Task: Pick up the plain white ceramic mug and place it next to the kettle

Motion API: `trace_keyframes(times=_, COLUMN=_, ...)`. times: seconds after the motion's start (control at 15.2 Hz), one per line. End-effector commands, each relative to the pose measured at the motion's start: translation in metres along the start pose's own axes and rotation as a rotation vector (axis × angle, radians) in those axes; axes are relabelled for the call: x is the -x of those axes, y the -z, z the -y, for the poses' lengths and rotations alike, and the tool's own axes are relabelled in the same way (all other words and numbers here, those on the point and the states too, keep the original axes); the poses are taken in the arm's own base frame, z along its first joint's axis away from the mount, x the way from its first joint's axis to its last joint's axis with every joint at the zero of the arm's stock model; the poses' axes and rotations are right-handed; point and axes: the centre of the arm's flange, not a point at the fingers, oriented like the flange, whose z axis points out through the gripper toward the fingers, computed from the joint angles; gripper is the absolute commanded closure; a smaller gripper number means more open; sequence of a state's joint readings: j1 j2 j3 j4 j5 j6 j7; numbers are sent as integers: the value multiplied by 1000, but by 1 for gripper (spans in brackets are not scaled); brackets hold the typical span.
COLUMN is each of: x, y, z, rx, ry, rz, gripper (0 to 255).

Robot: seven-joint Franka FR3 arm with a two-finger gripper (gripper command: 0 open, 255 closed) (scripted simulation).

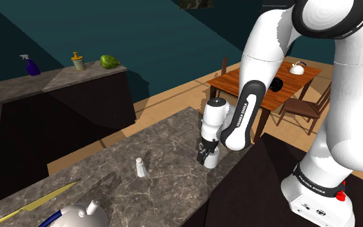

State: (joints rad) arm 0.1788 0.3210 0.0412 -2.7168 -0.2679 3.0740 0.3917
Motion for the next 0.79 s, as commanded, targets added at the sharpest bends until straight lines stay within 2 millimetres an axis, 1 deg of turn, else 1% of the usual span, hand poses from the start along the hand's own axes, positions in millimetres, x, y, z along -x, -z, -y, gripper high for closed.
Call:
trace_keyframes(times=0.0, x=0, y=0, z=0, rx=0, ry=0, rz=0, gripper=0)
trace_keyframes(times=0.07, x=0, y=0, z=0, rx=0, ry=0, rz=0, gripper=255)
trace_keyframes(times=0.66, x=0, y=0, z=0, rx=0, ry=0, rz=0, gripper=255)
trace_keyframes(times=0.73, x=0, y=5, z=0, rx=0, ry=0, rz=0, gripper=255)
